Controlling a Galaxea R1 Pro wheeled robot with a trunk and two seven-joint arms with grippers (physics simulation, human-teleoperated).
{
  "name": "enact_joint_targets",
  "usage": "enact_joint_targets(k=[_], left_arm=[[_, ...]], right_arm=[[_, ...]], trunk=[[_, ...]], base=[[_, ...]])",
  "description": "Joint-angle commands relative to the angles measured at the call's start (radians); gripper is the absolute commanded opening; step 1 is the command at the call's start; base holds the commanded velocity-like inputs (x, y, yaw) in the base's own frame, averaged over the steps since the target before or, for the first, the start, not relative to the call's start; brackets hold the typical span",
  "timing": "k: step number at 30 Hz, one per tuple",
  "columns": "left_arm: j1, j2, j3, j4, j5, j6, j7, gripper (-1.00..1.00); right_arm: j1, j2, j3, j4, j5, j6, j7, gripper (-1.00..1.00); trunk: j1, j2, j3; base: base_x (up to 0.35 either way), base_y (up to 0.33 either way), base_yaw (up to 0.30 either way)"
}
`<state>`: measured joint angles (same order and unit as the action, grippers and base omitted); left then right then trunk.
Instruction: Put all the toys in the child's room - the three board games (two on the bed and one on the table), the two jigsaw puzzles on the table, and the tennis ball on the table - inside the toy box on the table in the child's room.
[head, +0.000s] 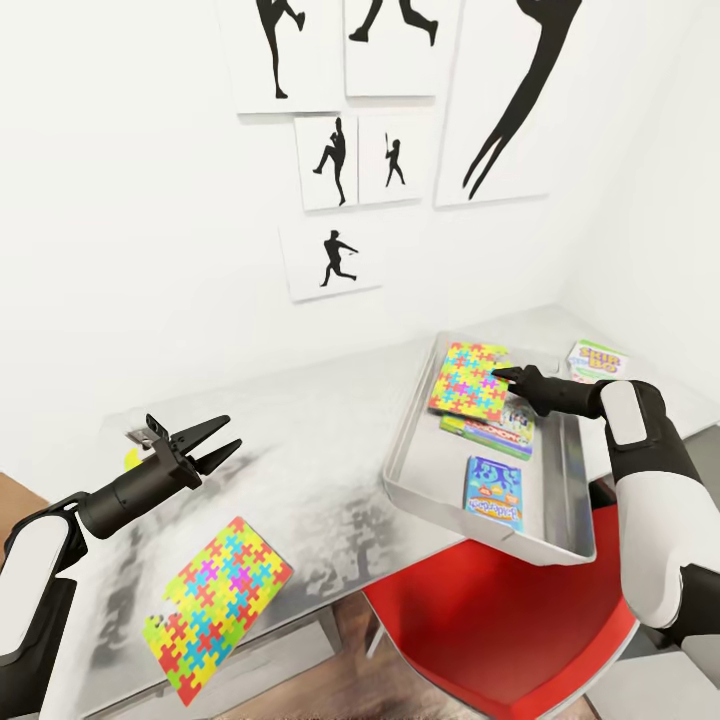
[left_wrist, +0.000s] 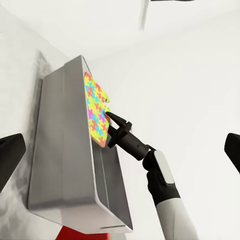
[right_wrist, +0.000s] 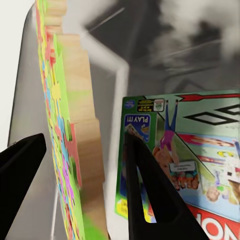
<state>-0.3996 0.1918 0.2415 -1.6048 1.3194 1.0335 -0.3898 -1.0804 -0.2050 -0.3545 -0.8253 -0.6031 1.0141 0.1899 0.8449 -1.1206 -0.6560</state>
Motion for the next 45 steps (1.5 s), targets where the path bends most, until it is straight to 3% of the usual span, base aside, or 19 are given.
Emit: enact_joint_targets(k=[1, 45], left_arm=[[-0.001, 0.0, 0.001, 0.0, -0.006, 0.004, -0.007, 1.0], [-0.001, 0.0, 0.001, 0.0, -0.006, 0.005, -0.009, 1.0]], right_arm=[[-0.001, 0.0, -0.003, 0.0, 0.009, 0.004, 0.01, -1.0], [0.0, 0.001, -0.002, -0.002, 0.012, 0.003, 0.007, -1.0]], trunk=[[0.0, -0.001, -0.002], [0.0, -0.001, -0.037]], base=[[0.0, 0.0, 0.036], [0.0, 0.0, 0.004]])
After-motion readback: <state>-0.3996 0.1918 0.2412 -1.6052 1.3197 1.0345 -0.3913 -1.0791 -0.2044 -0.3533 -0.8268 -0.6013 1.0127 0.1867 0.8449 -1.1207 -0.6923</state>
